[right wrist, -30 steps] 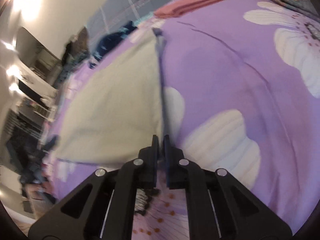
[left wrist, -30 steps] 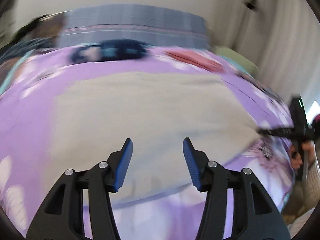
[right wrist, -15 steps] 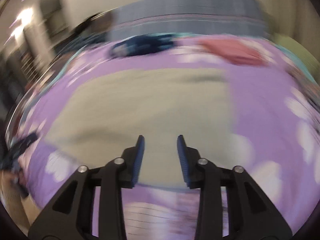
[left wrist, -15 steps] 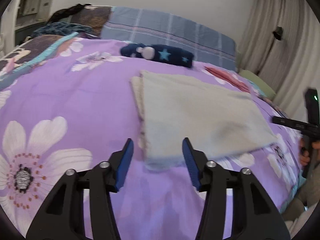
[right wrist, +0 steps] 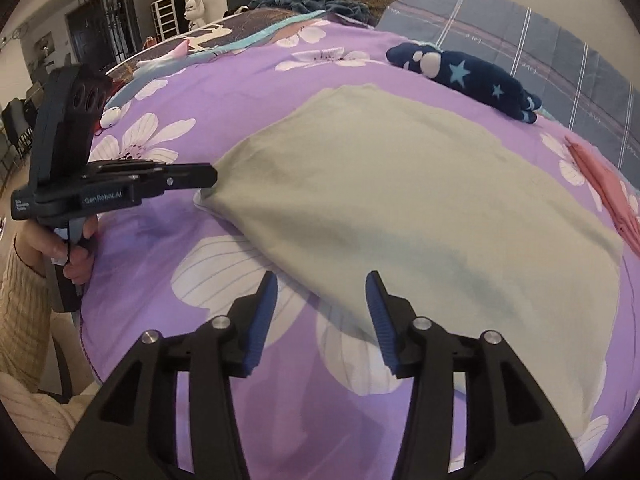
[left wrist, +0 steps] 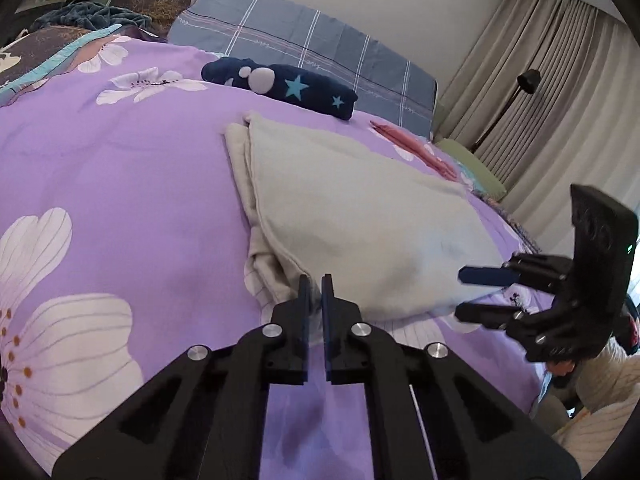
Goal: Fold small clothes
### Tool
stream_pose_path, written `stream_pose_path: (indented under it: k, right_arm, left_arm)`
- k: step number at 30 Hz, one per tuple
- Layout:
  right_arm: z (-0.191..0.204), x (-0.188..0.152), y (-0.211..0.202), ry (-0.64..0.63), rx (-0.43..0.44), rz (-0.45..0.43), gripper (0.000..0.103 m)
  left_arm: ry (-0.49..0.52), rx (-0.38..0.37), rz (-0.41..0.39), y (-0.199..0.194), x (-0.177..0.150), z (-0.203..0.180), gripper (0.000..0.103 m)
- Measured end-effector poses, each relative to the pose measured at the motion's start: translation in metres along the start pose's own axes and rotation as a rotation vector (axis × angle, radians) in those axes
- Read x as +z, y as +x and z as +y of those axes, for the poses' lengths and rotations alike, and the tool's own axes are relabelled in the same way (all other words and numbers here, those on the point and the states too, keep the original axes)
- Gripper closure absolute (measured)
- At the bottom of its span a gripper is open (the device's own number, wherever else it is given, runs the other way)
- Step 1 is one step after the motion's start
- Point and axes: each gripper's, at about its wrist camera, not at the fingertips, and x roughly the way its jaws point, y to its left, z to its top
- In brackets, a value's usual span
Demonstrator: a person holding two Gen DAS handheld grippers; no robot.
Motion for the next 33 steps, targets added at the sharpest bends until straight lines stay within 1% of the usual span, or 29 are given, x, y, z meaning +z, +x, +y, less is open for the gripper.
stream_pose_path:
  k: [2, 3, 4, 6, 8, 11, 14, 16, 17, 18, 19, 21, 25, 27, 29, 30, 31, 32, 33]
  right_arm:
    - [-0.001, 0.001, 0.003, 0.017, -0.006, 0.01, 0.056]
    - [-0.001, 0.004, 0.007, 0.023, -0.006, 0.014, 0.056]
    - [-0.002, 0.006, 0.009, 0.03, -0.005, 0.016, 0.056]
    - [0.001, 0.008, 0.012, 0.031, 0.0, 0.017, 0.055]
    - [0.007, 0.011, 0.015, 0.003, 0.001, 0.012, 0.055]
    - [0.024, 0.016, 0.021, -0.058, 0.007, 0.001, 0.055]
    - [0.044, 0.019, 0.029, -0.132, 0.007, -0.006, 0.055]
    - [0.061, 0.019, 0.035, -0.199, -0.009, -0.018, 0.055]
    - [0.07, 0.02, 0.039, -0.242, -0.025, -0.026, 0.055]
    - [0.076, 0.02, 0.041, -0.268, -0.036, -0.033, 0.055]
    - [0.081, 0.02, 0.043, -0.293, -0.05, -0.04, 0.055]
    - [0.093, 0.021, 0.049, -0.347, -0.079, -0.057, 0.056]
    - [0.114, 0.026, 0.06, -0.449, -0.135, -0.092, 0.057]
    - [0.124, 0.028, 0.067, -0.494, -0.168, -0.105, 0.057]
    - [0.134, 0.03, 0.074, -0.535, -0.208, -0.122, 0.057]
    - [0.14, 0.031, 0.08, -0.569, -0.252, -0.142, 0.057]
    - [0.143, 0.033, 0.084, -0.586, -0.277, -0.152, 0.058]
    - [0.144, 0.034, 0.087, -0.594, -0.286, -0.153, 0.073]
    - [0.146, 0.038, 0.093, -0.591, -0.285, -0.131, 0.096]
  left_arm:
    - [0.003, 0.026, -0.005, -0.002, 0.001, 0.001, 0.1]
    - [0.008, 0.054, -0.004, -0.005, 0.0, 0.003, 0.101]
    - [0.013, 0.067, 0.002, -0.006, -0.001, 0.004, 0.101]
    - [0.026, 0.062, 0.031, -0.005, -0.007, 0.009, 0.102]
    - [-0.001, 0.057, 0.058, -0.001, -0.017, 0.018, 0.102]
    - [-0.038, 0.016, 0.002, -0.013, -0.019, 0.025, 0.102]
    - [-0.055, 0.03, -0.004, -0.016, -0.019, 0.028, 0.102]
    - [-0.075, 0.036, -0.016, -0.02, -0.019, 0.032, 0.097]
    - [-0.086, 0.043, -0.03, -0.024, -0.019, 0.034, 0.086]
    - [-0.096, 0.06, -0.046, -0.028, -0.019, 0.037, 0.071]
    - [-0.102, 0.085, -0.061, -0.033, -0.019, 0.039, 0.067]
    - [-0.092, 0.117, -0.078, -0.04, -0.019, 0.041, 0.066]
    - [-0.093, 0.15, -0.089, -0.048, -0.018, 0.046, 0.065]
    - [-0.111, 0.164, -0.096, -0.05, -0.018, 0.051, 0.061]
    - [-0.139, 0.171, -0.106, -0.053, -0.018, 0.058, 0.06]
    - [-0.151, 0.172, -0.108, -0.054, -0.018, 0.061, 0.06]
    - [-0.162, 0.174, -0.111, -0.055, -0.018, 0.064, 0.06]
    - [-0.168, 0.176, -0.114, -0.057, -0.019, 0.066, 0.06]
    - [-0.17, 0.177, -0.116, -0.058, -0.019, 0.067, 0.06]
